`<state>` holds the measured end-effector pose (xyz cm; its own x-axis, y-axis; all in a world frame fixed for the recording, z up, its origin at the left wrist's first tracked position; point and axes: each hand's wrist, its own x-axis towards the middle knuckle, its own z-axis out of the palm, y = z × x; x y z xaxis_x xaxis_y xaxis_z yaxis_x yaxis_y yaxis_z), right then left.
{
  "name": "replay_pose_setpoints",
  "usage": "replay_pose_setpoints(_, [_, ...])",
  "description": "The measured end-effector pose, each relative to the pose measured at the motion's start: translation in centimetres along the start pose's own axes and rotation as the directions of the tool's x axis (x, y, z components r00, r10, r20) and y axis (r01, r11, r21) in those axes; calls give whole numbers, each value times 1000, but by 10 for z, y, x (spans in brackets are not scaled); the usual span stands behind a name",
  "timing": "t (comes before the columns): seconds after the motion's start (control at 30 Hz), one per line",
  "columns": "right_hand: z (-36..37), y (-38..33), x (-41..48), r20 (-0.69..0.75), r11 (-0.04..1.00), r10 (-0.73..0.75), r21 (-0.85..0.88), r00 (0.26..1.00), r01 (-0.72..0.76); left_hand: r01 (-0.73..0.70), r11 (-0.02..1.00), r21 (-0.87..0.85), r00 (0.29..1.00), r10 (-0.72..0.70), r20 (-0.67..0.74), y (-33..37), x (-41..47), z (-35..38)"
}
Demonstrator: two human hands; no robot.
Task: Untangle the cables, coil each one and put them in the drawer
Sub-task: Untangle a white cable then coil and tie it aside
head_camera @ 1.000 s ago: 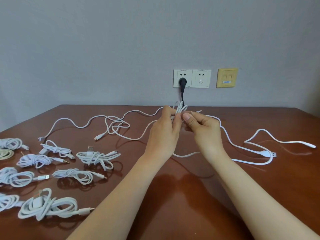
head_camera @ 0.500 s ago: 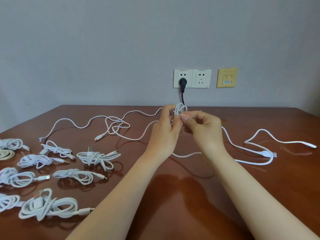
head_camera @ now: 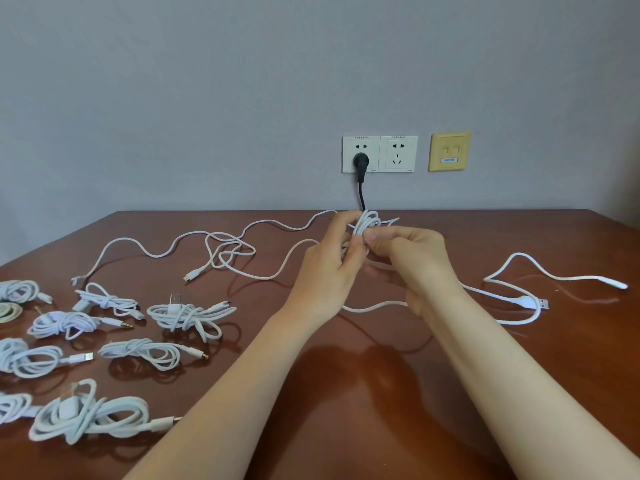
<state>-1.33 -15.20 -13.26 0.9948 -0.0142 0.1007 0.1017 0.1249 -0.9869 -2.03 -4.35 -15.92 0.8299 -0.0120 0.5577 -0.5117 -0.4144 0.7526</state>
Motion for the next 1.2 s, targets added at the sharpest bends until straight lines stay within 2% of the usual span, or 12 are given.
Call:
replay_pose_setpoints(0.07, [1,3,0,-17,999,-42,-35,999,41,3,1000,4,1000,-3,-6,0,0,0])
replay_pose_setpoints(0.2, [2,5,2,-55,941,-247,-251,967,226,-7,1000,-6,1000,7,-17,3,1,0])
replay_pose_setpoints(0.33, [4,6,1,-86,969,-221,-130,971,209,12,997,-76,1000,-13,-16,2,2,2])
replay_pose_setpoints(0.43, [7,8,2,-205,980,-194,6,959,200,61,970,-237,997,-68,-23,7,2,3])
replay_pose_setpoints(0.47, [7,8,3,-179,982,-149,90,973,167,89,950,-300,995,-96,-10,9,3,4])
replay_pose_setpoints(0.53, [7,6,3,2,982,-59,180,998,58,145,908,-394,989,-142,36,12,3,5])
replay_pose_setpoints(0.6, [6,9,3,128,994,-23,109,992,9,188,880,-436,982,-176,68,12,3,6])
replay_pose_setpoints(0.77, [7,17,7,-3,989,-121,82,993,121,228,873,-431,973,-193,125,11,4,10])
replay_pose_setpoints(0.87, [2,21,11,-58,993,-115,13,992,116,262,906,-332,958,-203,202,7,3,14])
replay_pose_setpoints(0.97, [1,21,11,3,996,-85,-17,996,85,258,903,-344,963,-211,168,4,2,16])
replay_pose_setpoints(1.1, [6,14,7,126,994,-91,68,988,83,287,781,-555,951,-302,66,5,9,14])
replay_pose_setpoints(1.2, [9,16,3,162,997,-70,34,984,65,305,746,-592,939,-340,54,2,11,13])
